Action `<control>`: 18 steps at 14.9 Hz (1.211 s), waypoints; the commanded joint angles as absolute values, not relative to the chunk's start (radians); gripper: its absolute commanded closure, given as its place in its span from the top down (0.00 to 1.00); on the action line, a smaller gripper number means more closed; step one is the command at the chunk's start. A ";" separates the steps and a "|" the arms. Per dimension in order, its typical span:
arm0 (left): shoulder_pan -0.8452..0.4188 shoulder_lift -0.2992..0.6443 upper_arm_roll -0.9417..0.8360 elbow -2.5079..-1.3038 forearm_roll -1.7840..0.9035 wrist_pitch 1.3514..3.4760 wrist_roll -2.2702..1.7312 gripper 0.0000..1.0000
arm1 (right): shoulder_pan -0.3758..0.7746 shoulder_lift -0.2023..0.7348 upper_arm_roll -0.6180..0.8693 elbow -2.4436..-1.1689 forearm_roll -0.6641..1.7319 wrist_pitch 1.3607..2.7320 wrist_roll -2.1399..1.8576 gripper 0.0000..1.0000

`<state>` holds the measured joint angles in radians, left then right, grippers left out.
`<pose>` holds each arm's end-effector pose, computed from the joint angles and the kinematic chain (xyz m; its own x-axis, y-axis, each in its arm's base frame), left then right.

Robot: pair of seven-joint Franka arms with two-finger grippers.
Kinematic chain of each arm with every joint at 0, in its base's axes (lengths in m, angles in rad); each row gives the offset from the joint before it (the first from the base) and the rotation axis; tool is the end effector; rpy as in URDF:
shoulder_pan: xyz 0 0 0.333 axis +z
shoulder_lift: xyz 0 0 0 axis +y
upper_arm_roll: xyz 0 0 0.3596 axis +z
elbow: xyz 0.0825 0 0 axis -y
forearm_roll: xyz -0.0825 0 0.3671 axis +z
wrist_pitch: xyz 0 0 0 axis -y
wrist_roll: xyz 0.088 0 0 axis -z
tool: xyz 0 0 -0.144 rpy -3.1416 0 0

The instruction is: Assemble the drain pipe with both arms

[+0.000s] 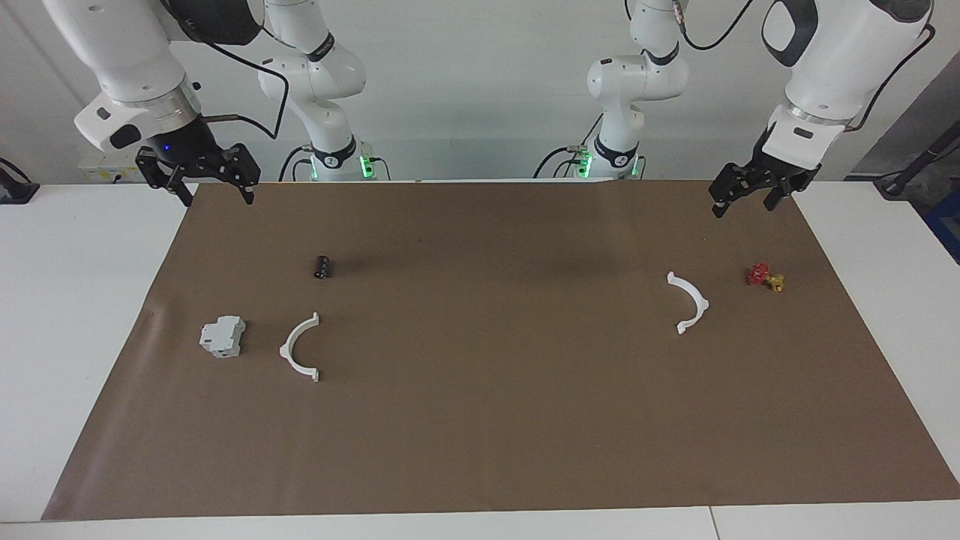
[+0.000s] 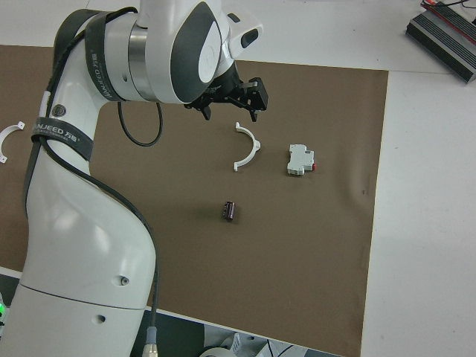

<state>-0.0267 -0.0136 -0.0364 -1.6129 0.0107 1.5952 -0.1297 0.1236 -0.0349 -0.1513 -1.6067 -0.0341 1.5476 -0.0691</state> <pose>0.5333 -0.0323 0.6213 0.9978 0.0663 -0.0026 0.0663 -0.9977 -0.0116 0.5213 -0.0209 0.6312 0.9988 0.0408 -0.0265 0.0415 -0.9988 0.0271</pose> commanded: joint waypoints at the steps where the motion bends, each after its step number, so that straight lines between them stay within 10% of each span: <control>1: -0.028 -0.029 -0.032 -1.624 -0.003 1.608 -0.115 1.00 | 0.123 -0.058 -0.150 -1.629 -0.051 1.540 -0.089 1.00; 13: -0.028 -0.028 -0.032 -1.624 -0.003 1.608 -0.117 1.00 | 0.110 -0.060 -0.153 -1.637 -0.031 1.554 -0.101 1.00; 18: -0.028 -0.028 -0.032 -1.624 -0.003 1.608 -0.117 1.00 | 0.080 -0.008 -0.156 -1.753 -0.006 1.773 -0.141 1.00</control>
